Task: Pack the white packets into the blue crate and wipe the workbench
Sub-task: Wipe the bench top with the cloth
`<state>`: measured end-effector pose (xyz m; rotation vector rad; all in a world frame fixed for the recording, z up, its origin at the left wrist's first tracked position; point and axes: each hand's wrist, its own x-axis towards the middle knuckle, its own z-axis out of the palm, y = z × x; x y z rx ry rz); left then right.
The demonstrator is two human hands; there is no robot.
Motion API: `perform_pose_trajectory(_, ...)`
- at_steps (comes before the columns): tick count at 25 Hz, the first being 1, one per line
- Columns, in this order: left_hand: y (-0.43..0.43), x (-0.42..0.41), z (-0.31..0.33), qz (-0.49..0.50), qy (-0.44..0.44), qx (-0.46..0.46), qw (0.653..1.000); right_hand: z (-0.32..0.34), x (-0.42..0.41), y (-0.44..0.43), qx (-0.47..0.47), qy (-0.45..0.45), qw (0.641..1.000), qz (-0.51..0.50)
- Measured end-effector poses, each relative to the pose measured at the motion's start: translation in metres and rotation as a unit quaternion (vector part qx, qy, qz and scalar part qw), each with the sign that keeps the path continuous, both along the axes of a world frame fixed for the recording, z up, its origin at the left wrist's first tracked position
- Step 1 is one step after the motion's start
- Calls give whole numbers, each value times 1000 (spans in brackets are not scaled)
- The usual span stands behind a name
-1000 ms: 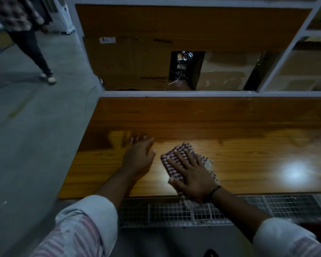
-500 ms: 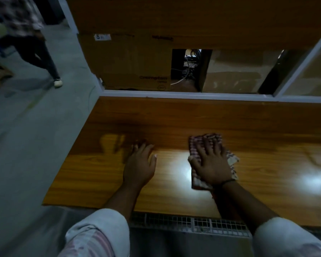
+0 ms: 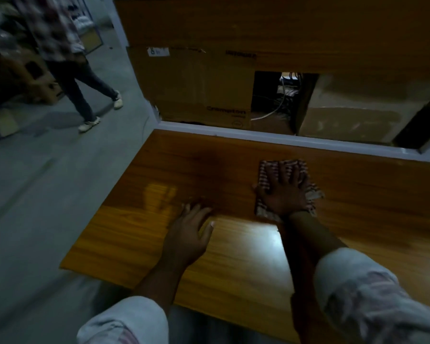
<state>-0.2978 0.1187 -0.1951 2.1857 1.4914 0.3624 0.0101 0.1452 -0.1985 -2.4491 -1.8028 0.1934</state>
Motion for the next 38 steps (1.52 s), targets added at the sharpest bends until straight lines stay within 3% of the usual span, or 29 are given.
perform_pose_trajectory(5,-4,3,9,5,-1,25,1000,19,-12,54,-24,26,998,43)
perform_pose_trajectory(8,-3,4,7,2,-13,37,999,18,-31,41,-8,-26,967,252)
perform_pose_trajectory(10,-2,3,5,1,-18,45,999,12,-14,39,10,-43,949,314)
perform_pose_trajectory(13,0,3,2,-9,-10,58,998,0,29,61,37,-11,991,130)
perform_pose_trajectory(15,2,3,1,-14,-4,64,998,3,31,73,16,7,999,44)
perform_pose_trajectory(17,2,3,0,-16,-4,73,997,7,1,66,15,0,994,108)
perform_pose_trajectory(21,1,3,2,-19,-14,70,997,8,-32,1,69,-14,951,301)
perform_pose_trajectory(23,1,2,1,-23,-9,69,997,1,-11,-19,47,-12,966,252)
perform_pose_trajectory(27,-2,6,8,-13,-3,58,998,-2,14,-48,23,-11,998,53)
perform_pose_trajectory(29,-5,6,10,-6,0,51,999,2,-21,-77,32,15,996,83)
perform_pose_trajectory(31,-7,5,12,-10,6,41,999,8,-68,-123,32,52,981,182)
perform_pose_trajectory(34,-10,5,14,-13,7,33,999,15,-89,-187,16,37,958,285)
perform_pose_trajectory(36,-11,5,13,-14,4,31,999,14,-58,-200,18,23,974,224)
perform_pose_trajectory(38,-10,4,9,-19,-1,24,1000,12,-16,-206,-6,13,997,76)
